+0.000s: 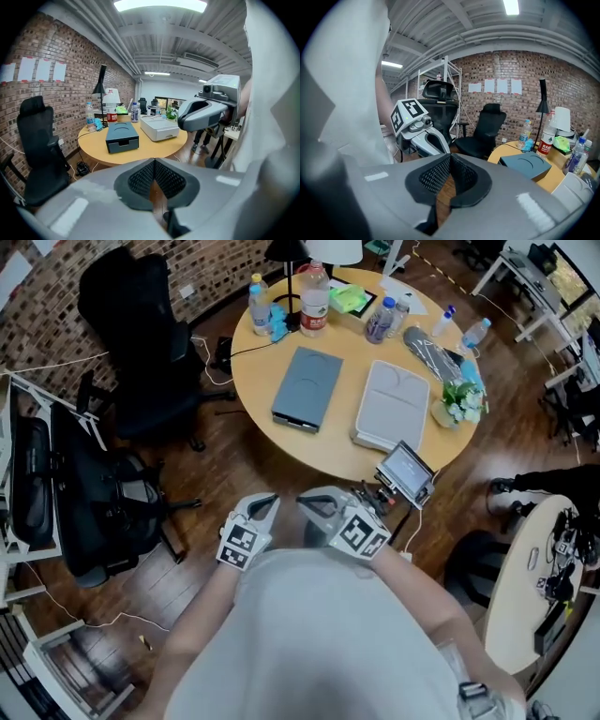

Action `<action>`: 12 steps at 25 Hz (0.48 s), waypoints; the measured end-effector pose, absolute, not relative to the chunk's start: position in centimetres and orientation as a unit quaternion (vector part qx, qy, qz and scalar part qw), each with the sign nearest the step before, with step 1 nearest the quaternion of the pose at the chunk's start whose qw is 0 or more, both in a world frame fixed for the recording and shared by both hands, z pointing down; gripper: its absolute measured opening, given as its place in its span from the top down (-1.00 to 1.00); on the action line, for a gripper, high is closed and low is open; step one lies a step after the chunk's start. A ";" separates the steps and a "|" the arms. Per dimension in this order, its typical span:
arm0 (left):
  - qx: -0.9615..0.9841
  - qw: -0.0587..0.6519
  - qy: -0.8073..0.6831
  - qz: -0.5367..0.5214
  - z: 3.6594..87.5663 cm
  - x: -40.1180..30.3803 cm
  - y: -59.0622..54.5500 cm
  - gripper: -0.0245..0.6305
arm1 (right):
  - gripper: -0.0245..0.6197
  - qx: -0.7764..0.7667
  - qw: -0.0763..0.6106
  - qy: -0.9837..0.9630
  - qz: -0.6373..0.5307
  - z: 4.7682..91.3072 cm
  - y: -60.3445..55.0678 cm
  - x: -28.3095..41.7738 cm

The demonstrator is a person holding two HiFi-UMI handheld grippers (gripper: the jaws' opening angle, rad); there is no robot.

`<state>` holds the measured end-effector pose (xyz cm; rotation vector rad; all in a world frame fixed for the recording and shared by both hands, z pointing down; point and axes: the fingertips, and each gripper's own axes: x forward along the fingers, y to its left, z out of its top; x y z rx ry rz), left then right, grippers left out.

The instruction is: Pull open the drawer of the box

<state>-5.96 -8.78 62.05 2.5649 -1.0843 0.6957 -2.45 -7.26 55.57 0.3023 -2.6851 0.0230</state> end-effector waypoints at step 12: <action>0.891 0.041 -0.291 0.345 65.4 -6.5 -13.2 0.91 | 0.90 0.185 0.247 -0.951 0.031 57.0 -9.8 -2.6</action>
